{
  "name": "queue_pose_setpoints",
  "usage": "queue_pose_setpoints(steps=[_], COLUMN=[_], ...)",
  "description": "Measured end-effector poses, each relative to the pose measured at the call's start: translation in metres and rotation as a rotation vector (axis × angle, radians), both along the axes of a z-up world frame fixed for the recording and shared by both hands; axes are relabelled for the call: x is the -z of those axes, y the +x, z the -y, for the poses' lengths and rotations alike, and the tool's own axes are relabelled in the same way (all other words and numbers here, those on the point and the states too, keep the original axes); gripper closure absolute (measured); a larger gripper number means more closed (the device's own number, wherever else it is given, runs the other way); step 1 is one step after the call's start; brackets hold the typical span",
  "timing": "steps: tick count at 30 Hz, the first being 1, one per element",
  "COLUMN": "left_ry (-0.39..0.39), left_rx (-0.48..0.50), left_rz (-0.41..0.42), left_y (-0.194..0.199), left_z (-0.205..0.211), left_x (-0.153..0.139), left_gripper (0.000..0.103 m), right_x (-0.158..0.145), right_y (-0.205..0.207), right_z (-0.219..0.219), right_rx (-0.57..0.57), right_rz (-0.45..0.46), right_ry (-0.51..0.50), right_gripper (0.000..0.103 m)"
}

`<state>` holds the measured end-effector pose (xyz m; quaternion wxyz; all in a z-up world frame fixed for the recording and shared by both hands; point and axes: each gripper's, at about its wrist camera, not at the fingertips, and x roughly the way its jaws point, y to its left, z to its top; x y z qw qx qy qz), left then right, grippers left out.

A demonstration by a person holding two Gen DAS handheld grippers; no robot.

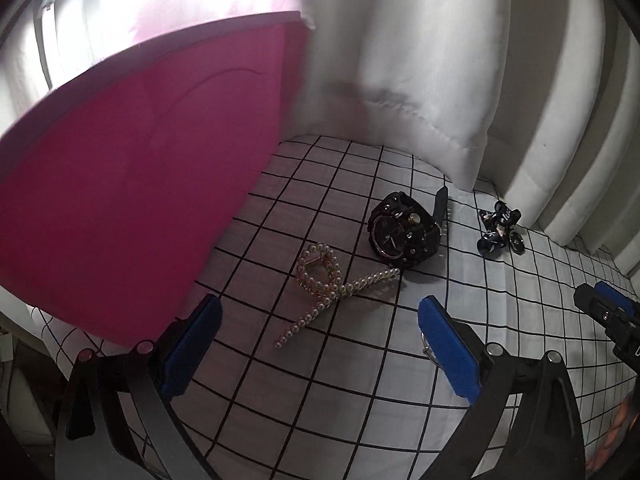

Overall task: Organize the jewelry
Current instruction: 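Move both tools toward the jewelry on the table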

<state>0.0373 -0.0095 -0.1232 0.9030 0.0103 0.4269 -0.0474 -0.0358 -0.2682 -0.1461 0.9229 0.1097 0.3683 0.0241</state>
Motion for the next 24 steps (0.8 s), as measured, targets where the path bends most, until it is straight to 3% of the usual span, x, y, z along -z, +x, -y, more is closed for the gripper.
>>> queue_pose_setpoints(steps=[12, 24], left_ry=[0.046, 0.041], left_rx=[-0.025, -0.005], left_rz=[-0.02, -0.031], left_y=[0.021, 0.037], left_z=[-0.014, -0.012], left_x=[0.036, 0.056], left_gripper=[0.006, 0.006], right_x=[0.029, 0.037], right_y=[0.039, 0.091], right_z=[-0.02, -0.029], right_rx=[-0.044, 0.005], right_rz=[-0.008, -0.016], right_ry=[0.032, 0.013], right_gripper=[0.036, 0.036])
